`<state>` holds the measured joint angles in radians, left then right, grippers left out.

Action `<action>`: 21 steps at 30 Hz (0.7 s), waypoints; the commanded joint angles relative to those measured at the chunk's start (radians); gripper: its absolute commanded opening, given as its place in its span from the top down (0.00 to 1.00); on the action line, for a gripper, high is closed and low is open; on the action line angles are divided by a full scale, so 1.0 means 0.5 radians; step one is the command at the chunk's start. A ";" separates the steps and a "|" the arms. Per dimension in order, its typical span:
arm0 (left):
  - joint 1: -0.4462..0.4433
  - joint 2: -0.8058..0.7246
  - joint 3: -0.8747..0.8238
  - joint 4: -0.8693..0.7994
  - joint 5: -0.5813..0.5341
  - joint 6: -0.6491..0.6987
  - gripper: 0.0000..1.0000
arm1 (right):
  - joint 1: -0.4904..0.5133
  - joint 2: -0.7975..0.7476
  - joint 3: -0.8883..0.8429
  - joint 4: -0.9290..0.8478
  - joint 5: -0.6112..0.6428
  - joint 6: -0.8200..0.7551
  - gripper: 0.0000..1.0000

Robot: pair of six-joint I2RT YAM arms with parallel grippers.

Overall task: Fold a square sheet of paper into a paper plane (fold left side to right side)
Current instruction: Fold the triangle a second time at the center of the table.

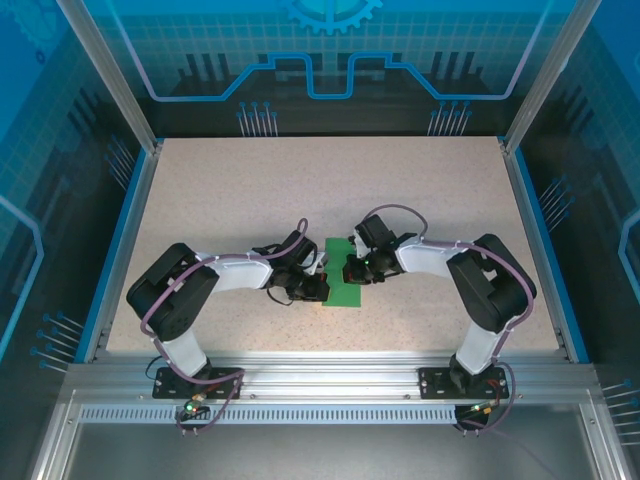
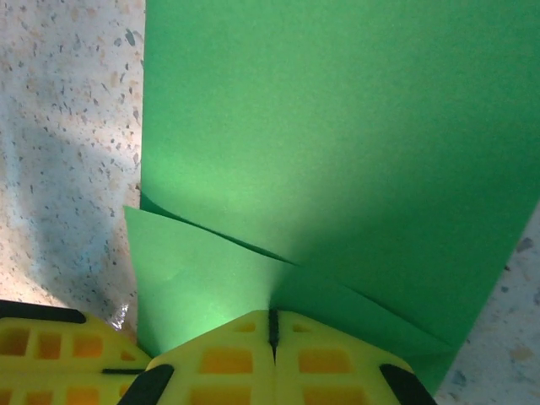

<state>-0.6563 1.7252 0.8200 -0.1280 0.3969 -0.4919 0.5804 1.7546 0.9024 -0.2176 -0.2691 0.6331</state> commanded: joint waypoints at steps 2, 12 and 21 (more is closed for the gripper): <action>0.015 -0.056 0.089 -0.145 0.042 0.012 1.00 | 0.011 0.035 0.028 -0.093 0.020 0.025 1.00; 0.012 0.089 0.260 -0.148 0.149 0.033 1.00 | 0.013 0.039 -0.004 -0.123 0.038 0.025 1.00; 0.011 0.223 0.335 -0.109 0.213 0.039 1.00 | 0.017 0.044 -0.003 -0.135 0.039 0.016 1.00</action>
<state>-0.6563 1.8233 0.9577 -0.1787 0.4683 -0.4915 0.5819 1.7557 0.9054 -0.2272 -0.2653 0.6361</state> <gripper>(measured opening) 0.044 0.044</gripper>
